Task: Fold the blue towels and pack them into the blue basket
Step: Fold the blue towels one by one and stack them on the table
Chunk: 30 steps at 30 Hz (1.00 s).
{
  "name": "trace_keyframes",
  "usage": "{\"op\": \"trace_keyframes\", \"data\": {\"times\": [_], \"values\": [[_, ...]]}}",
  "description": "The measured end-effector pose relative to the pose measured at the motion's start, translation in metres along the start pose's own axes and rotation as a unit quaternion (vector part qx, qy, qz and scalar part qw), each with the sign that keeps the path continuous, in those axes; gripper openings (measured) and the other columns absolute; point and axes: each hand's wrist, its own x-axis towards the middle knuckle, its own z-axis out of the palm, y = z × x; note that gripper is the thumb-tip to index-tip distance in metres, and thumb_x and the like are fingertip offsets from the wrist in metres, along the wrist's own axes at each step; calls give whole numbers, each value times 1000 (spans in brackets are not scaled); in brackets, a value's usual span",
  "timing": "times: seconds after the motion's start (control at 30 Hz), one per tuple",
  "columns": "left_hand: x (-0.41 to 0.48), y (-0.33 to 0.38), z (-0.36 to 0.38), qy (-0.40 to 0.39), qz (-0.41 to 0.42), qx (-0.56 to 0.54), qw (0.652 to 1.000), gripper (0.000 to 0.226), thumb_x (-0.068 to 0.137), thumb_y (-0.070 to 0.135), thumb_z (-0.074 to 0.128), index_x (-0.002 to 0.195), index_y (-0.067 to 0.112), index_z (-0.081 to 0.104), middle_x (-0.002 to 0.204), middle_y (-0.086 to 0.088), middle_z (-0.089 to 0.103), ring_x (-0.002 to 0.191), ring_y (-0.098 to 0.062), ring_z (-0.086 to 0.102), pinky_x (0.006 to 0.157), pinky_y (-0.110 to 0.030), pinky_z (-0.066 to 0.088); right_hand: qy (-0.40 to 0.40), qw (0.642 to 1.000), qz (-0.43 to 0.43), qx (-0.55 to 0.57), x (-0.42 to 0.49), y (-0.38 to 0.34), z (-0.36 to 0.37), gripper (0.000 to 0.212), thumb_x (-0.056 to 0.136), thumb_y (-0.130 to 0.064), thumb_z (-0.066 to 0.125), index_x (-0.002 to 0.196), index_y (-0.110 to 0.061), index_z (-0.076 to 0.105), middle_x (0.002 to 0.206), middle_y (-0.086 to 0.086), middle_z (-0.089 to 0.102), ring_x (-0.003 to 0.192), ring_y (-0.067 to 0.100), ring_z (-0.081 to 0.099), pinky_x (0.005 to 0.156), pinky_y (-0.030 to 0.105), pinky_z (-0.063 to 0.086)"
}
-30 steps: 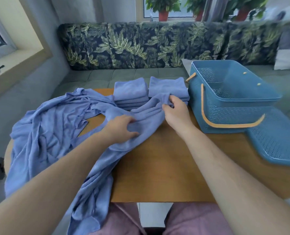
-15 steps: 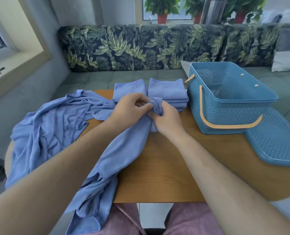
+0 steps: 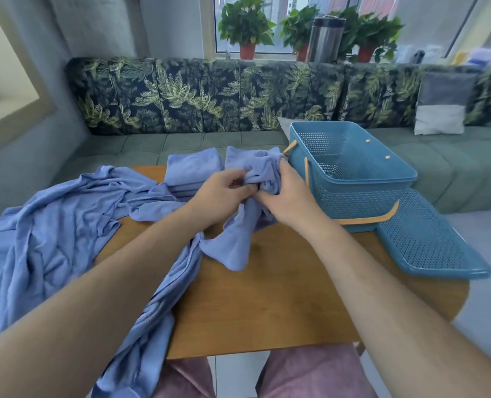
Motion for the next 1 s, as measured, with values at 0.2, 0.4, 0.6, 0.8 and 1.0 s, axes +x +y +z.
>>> {"op": "trace_keyframes", "data": {"times": [0.2, 0.4, 0.6, 0.8, 1.0], "values": [[-44, -54, 0, -53, -59, 285, 955, 25, 88, 12, 48, 107, 7, 63, 114, -9, 66, 110, -29, 60, 90, -40, 47, -98, 977, 64, -176, -17, 31, 45, 22, 92, -16, 56, 80, -25, 40, 77, -1, 53, 69, 14, 51, 58, 30, 41], [-82, -130, -38, -71, -62, 514, 852, 29, 87, 27, 63, 114, 15, 65, 121, -4, 59, 116, -24, 55, 93, -30, 39, -158, 977, 76, -123, -21, 21, 160, 8, 93, -18, 53, 94, -21, 45, 73, -2, 51, 71, 20, 53, 58, 37, 39], [-110, -153, -114, 4, -128, 538, 834, 26, 90, 14, 56, 114, 10, 64, 120, -11, 59, 114, -31, 55, 92, -33, 38, -248, 967, 51, -26, 3, -20, 243, 11, 88, -20, 51, 87, -24, 41, 71, -8, 46, 64, 8, 45, 63, 32, 36], [-120, -136, -131, 125, -169, 208, 955, 41, 79, 25, 53, 120, 17, 53, 99, 1, 64, 89, -22, 60, 77, -36, 47, -200, 950, 138, 198, 6, -35, 218, 25, 89, -10, 63, 114, -9, 61, 99, 10, 65, 90, 19, 61, 76, 31, 49], [-97, -81, -92, 44, -84, 62, 994, 7, 79, 12, 61, 82, 12, 55, 69, -1, 52, 65, -13, 48, 67, -36, 43, -138, 964, 99, 204, 16, -10, 109, 28, 84, -10, 73, 109, -21, 65, 106, -2, 73, 101, 12, 69, 87, 31, 56]]}}
